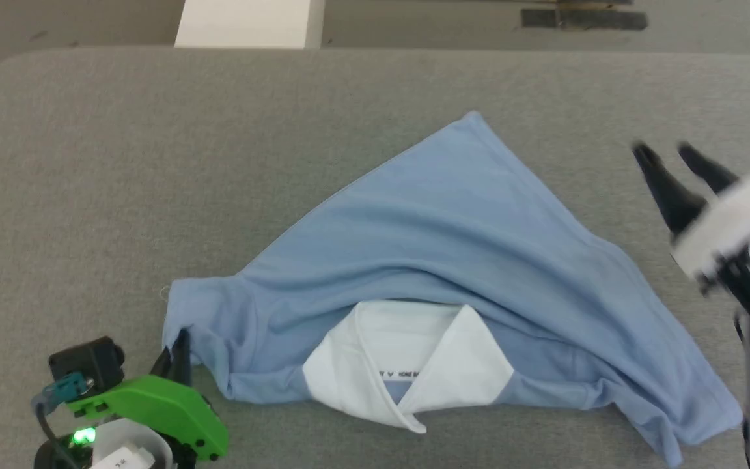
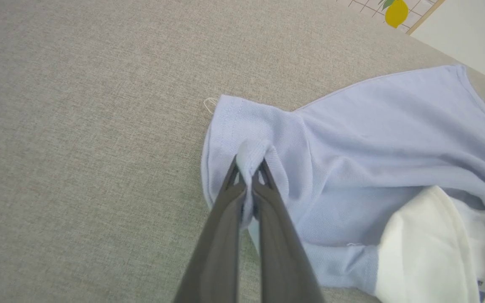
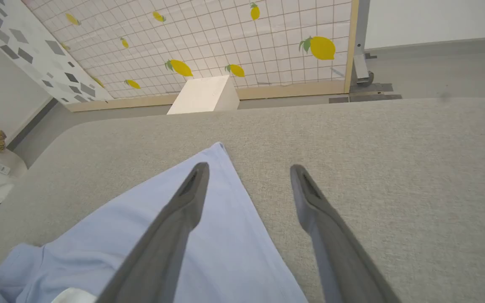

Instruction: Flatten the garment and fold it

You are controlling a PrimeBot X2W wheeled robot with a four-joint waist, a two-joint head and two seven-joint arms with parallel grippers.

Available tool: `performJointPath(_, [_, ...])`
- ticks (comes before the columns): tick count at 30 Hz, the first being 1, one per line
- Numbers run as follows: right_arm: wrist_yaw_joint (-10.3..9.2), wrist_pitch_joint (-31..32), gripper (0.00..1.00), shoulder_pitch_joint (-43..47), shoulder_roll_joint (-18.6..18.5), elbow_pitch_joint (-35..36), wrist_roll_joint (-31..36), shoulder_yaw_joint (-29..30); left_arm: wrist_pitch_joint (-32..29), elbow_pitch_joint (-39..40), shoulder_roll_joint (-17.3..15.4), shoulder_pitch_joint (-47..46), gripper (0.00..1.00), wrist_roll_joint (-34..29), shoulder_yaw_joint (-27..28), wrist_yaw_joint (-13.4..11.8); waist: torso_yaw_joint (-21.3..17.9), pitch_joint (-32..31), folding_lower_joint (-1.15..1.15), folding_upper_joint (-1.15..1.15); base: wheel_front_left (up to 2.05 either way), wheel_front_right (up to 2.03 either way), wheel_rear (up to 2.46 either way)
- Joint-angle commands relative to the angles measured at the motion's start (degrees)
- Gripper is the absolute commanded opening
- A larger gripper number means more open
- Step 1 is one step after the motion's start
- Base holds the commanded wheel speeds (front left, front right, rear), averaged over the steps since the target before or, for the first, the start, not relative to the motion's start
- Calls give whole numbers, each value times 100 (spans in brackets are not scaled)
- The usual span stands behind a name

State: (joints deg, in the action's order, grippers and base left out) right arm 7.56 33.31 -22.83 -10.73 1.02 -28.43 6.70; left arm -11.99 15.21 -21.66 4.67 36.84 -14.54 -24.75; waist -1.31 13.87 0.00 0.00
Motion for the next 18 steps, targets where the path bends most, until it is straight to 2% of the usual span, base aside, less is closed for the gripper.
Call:
performJointPath(1, [-8, 36, 100, -378, -12, -207, 143, -218, 11, 30, 14, -121, 0, -71, -43, 15, 318, 334, 0, 0, 0, 0, 0])
performJointPath(7, [-8, 466, 100, -1789, -49, -1402, 832, -887, 45, 57, 110, -442, 0, -170, -226, 88, 833, 881, 0, 0, 0, 0, 0])
performJointPath(12, [-8, 1336, 100, -2639, -260, -2375, 1546, -1383, 106, 22, 237, -678, 0, -189, -376, 187, 1223, 1255, 0, 0, 0, 0, 0])
performJointPath(18, [-8, 1994, 100, -3198, -437, -2953, 2150, -1807, 187, -136, 370, -805, 0, -173, -502, 273, 1515, 1545, 0, 0, 0, 0, 0])
